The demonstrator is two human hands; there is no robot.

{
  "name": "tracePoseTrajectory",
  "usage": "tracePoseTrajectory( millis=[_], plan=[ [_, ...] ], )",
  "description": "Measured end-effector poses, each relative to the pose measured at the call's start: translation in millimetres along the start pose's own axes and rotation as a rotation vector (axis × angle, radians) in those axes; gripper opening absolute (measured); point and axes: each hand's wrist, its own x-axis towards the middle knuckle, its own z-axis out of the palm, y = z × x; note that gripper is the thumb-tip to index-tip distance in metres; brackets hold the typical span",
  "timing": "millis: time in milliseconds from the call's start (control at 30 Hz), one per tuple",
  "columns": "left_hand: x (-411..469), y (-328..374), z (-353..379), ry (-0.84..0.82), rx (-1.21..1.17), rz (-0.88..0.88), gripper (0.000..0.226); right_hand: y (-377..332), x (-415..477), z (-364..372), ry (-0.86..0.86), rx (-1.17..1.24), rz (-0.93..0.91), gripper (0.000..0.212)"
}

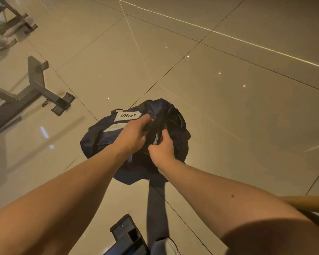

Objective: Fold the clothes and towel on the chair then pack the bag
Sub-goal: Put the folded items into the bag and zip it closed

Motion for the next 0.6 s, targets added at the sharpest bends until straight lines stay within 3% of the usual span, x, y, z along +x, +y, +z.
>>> tracePoseTrajectory(
  millis=[133,267,433,533,600],
  plan=[
    [-17.2,-8.1,-11.2,0.02,-0.029,-0.076,0.026,1.3,-6.8,11.7,-0.031,-0.045,-0.03,0.079],
    [-53.5,7.0,18.6,0.09,-0.194,-0.378,0.013,24.1,-14.9,9.0,0.012,0.028,0.099,0.091],
    [-67.5,24.2,44.1,0.172,-0.088,-0.546,0.017,24.5,-21.1,-30.8,0.139,0.124,0.189,0.039],
    [-74.5,27.9,45.9,0.092,0.036,-0.523,0.017,21.4,-18.5,-48.8,0.193,-0.1,0.121,0.022],
    [-72.7,30.0,45.0,0.027,0.167,-0.424,0.03,16.9,-14.1,-57.0,0.223,-0.253,0.067,0.02]
  ],
)
